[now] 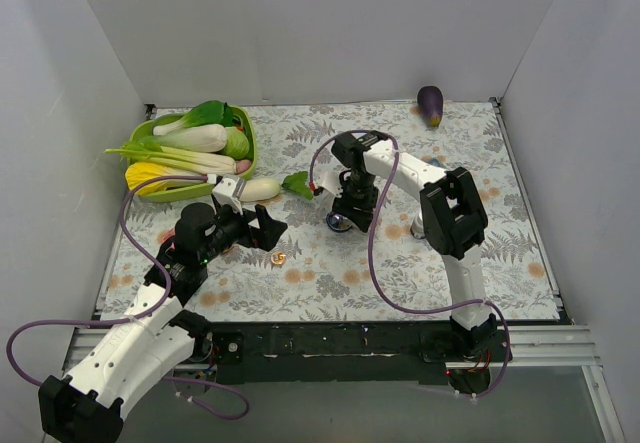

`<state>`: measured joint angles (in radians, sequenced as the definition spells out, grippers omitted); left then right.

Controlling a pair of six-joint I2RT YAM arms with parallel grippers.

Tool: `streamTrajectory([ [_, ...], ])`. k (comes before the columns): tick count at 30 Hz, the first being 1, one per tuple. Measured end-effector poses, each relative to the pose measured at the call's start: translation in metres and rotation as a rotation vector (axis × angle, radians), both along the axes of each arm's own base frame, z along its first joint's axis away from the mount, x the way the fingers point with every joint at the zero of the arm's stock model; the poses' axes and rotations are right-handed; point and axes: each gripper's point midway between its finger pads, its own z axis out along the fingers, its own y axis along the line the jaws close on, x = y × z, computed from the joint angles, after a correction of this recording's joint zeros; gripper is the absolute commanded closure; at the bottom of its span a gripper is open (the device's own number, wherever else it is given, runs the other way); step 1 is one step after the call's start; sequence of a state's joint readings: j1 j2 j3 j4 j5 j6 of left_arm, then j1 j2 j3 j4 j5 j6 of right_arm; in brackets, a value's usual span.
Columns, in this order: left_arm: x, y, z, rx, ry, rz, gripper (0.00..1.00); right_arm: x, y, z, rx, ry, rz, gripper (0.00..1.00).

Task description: Sort the pills into containers

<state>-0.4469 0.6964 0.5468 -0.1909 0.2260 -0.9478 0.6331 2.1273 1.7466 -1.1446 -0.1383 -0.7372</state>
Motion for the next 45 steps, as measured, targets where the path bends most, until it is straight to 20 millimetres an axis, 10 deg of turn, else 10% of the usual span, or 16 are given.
streamTrajectory([
  [29,0.000,0.000,0.000,0.001,-0.001,0.000,0.02,-0.001,0.009,0.030,0.231,-0.046,-0.066,0.99],
  [45,-0.006,-0.003,0.007,-0.092,0.046,0.024,0.02,-0.036,0.026,0.136,0.808,-0.276,-0.074,0.99],
])
